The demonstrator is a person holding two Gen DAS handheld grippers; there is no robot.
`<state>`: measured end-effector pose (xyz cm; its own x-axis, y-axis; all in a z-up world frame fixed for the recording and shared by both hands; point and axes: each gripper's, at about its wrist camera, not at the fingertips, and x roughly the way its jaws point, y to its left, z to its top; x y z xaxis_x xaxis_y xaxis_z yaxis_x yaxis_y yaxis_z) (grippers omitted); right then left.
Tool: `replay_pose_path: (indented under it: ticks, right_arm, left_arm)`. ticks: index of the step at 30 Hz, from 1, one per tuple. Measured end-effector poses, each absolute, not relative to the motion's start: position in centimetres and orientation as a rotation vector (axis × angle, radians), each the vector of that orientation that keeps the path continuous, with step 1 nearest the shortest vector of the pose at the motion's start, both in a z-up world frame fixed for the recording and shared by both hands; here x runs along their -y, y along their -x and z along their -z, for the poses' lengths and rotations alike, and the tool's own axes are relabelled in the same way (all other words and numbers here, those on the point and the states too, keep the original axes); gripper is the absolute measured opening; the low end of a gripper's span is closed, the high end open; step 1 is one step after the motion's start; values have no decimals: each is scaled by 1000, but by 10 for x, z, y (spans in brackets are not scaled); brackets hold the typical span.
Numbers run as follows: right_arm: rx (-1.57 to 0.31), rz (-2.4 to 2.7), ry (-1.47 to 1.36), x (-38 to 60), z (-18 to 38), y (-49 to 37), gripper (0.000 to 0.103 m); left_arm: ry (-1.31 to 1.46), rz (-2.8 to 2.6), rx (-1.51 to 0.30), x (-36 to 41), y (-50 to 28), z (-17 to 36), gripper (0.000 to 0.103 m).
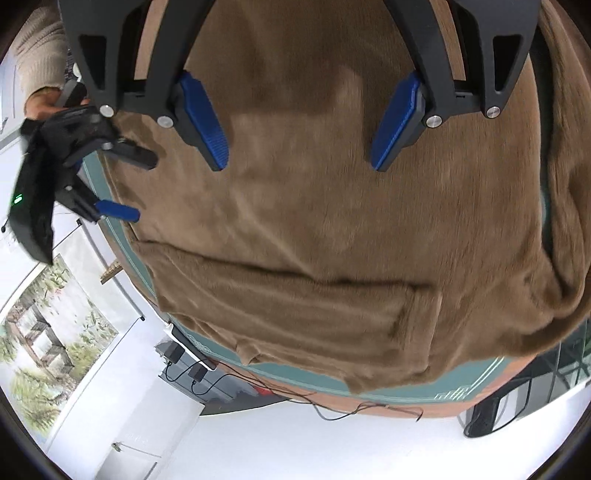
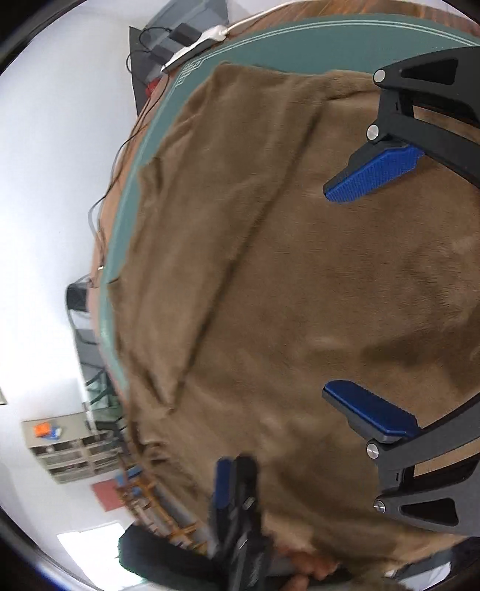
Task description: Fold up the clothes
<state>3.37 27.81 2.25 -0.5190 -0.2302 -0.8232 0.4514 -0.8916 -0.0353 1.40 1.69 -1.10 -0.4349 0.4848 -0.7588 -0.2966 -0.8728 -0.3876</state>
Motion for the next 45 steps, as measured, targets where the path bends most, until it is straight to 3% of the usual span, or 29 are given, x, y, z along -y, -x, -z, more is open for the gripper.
replay_pose_path:
  ticks: [12, 27, 33, 38, 45]
  right_arm:
    - [-348, 2424, -1238, -285, 1, -42, 102]
    - [-362, 2421, -1281, -283, 1, -40, 102]
    - [-349, 2438, -1263, -284, 1, -42, 102]
    - [-345, 2446, -1253, -285, 1, -43, 102]
    - [-343, 2450, -1247, -285, 1, -44, 102]
  left_arm:
    - [1249, -2352, 385, 1, -39, 14, 83]
    - [1032, -2499, 763, 121, -174, -7, 83]
    - [950, -2590, 1035, 192, -220, 6, 83]
    - [919, -2678, 1241, 237, -231, 21, 82]
    - [931, -2625, 1351, 252, -216, 41, 83]
